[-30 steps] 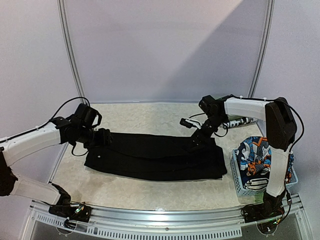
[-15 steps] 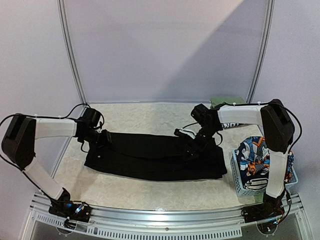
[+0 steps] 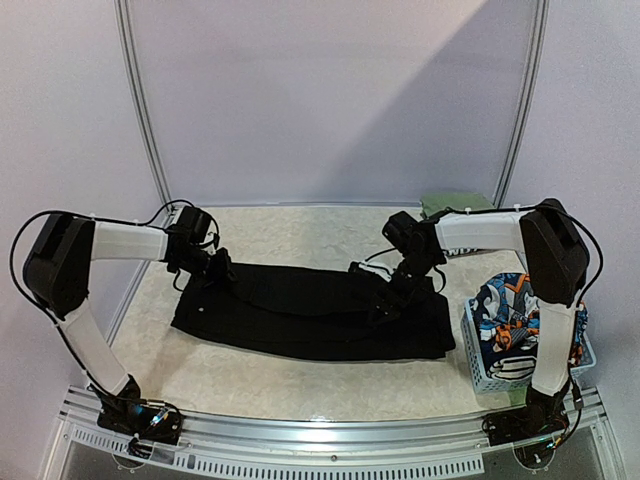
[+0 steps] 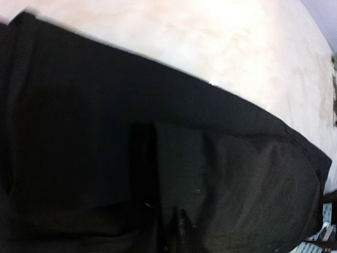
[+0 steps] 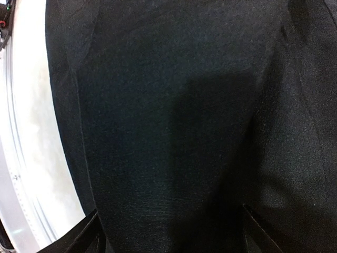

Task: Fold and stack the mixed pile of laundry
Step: Adjust the rectangle-folded shirt at the center of the board.

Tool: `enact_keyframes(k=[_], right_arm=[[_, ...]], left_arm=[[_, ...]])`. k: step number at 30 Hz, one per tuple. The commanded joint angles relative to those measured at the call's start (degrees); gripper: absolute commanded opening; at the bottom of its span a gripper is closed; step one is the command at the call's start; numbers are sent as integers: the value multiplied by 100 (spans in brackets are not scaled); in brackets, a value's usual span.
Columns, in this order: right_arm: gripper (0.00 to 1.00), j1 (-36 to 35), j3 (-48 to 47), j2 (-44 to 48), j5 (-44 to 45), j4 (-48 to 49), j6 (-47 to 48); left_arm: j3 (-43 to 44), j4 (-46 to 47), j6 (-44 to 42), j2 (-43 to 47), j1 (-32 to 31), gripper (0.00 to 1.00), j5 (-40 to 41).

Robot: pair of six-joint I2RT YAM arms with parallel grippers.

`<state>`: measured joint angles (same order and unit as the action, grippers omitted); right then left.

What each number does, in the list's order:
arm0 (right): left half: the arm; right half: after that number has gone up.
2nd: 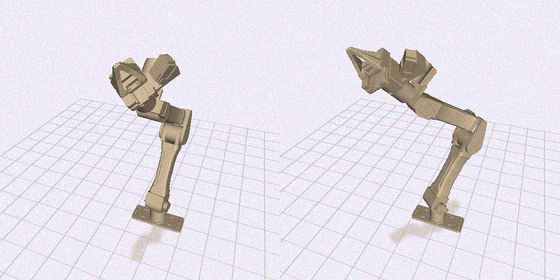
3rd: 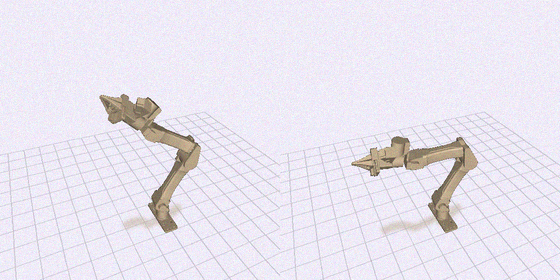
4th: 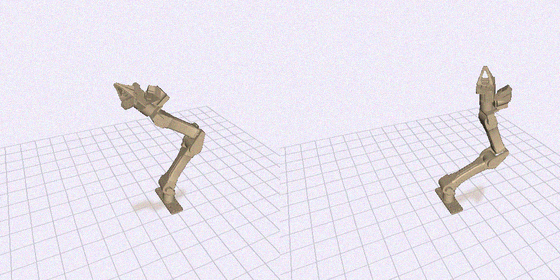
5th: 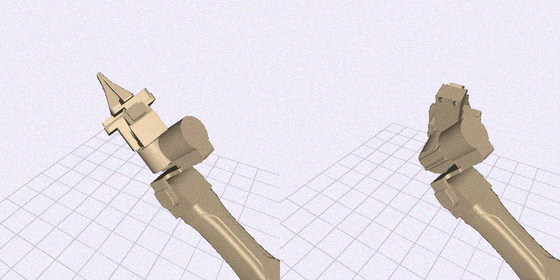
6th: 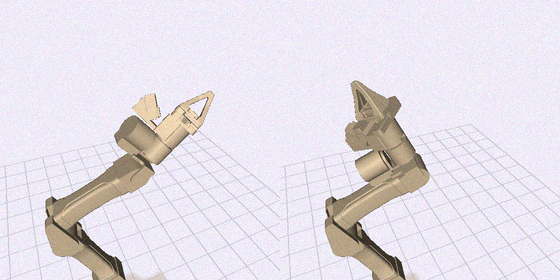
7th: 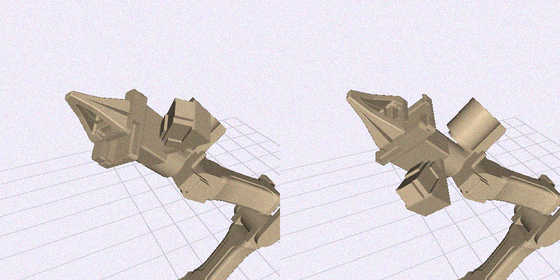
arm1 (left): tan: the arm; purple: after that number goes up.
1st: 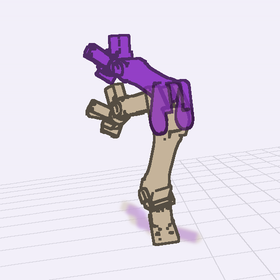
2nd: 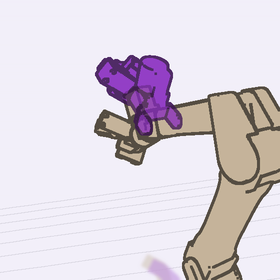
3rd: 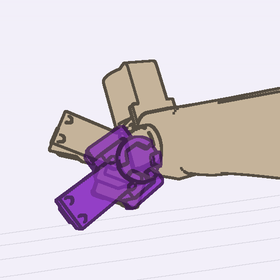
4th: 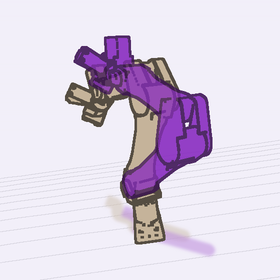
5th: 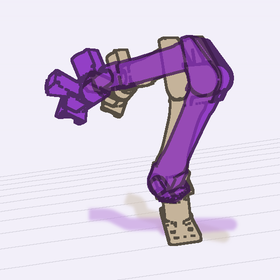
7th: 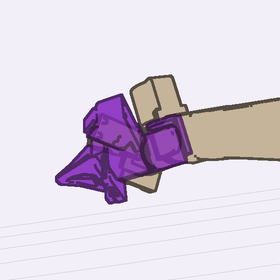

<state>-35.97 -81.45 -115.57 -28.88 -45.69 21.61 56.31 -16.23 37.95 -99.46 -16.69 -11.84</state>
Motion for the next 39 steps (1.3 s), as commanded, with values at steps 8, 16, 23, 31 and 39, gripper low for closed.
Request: enact_keyframes(k=[8, 16, 23, 31, 39], right_arm=[[83, -79, 177, 317, 961, 804, -62], [78, -49, -86, 360, 1464, 1264, -931], [76, 75, 112, 494, 1865, 1559, -1240], [75, 261, 239, 661, 2078, 1655, -1336], [76, 310, 339, 731, 1745, 1679, -1233]], left_arm=[[687, -326, -194, 717, 37, 0, -654], [1454, 163, 1, 733, 38, 0, -1005], [2383, 568, 318, 551, -45, 0, -1090], [3470, 569, 493, -27, -343, 0, -1220], [3971, 532, 475, -501, -466, 0, -1353]])
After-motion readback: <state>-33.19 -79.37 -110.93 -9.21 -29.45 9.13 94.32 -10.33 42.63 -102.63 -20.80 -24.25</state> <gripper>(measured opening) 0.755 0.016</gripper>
